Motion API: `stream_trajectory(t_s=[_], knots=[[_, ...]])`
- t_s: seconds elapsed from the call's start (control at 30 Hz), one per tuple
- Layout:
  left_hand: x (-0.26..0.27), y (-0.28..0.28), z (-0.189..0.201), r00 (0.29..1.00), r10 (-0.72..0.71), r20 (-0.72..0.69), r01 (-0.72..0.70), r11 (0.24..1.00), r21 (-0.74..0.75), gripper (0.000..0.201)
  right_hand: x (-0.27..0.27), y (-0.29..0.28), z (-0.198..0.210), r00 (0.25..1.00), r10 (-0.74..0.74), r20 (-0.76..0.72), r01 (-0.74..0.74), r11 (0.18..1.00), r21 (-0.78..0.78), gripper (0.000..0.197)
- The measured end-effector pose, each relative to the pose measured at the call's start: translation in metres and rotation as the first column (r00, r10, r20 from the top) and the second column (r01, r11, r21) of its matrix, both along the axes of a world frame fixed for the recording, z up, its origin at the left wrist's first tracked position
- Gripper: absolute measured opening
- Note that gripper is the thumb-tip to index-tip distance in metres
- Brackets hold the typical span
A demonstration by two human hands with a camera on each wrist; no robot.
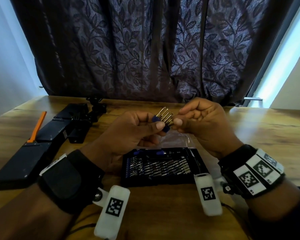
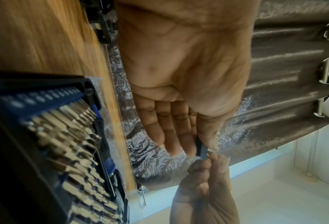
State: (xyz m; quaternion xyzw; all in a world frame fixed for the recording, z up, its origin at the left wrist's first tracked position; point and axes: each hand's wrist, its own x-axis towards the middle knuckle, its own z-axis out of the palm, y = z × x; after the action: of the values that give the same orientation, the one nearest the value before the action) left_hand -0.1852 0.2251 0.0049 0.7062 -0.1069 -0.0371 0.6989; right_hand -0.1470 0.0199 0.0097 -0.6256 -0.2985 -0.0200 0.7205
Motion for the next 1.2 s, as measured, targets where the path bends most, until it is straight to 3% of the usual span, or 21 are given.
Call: stream_trajectory(t_s=[0.53, 0.77, 0.97, 1.2], knots=[[0.0002, -0.0025, 0.0002, 0.999, 0.032, -0.012, -0.032, 0.999, 0.024, 0.022, 0.0004, -0.0001, 0.0027, 0.999, -0.033, -0.026, 0.030, 0.991, -0.130, 0.028], [-0.0003, -0.0042, -0.0030, 0.999, 0.041, -0.016, -0.040, 0.998, 0.054, 0.008, -0.0004, 0.0022, 0.0026, 0.998, -0.037, -0.042, 0.028, 0.982, -0.186, 0.029], [-0.0007, -0.0055, -0.0032, 0.999, 0.044, -0.014, -0.044, 0.999, 0.006, 0.022, -0.0018, 0.0052, 0.0036, 0.998, -0.022, -0.052, 0.010, 0.977, -0.214, 0.041], [0.0000, -0.0053, -0.0053, 0.997, 0.077, 0.016, -0.077, 0.997, -0.019, 0.025, -0.0014, 0.0080, 0.0011, 1.000, -0.005, -0.029, -0.003, 0.969, -0.248, 0.042]])
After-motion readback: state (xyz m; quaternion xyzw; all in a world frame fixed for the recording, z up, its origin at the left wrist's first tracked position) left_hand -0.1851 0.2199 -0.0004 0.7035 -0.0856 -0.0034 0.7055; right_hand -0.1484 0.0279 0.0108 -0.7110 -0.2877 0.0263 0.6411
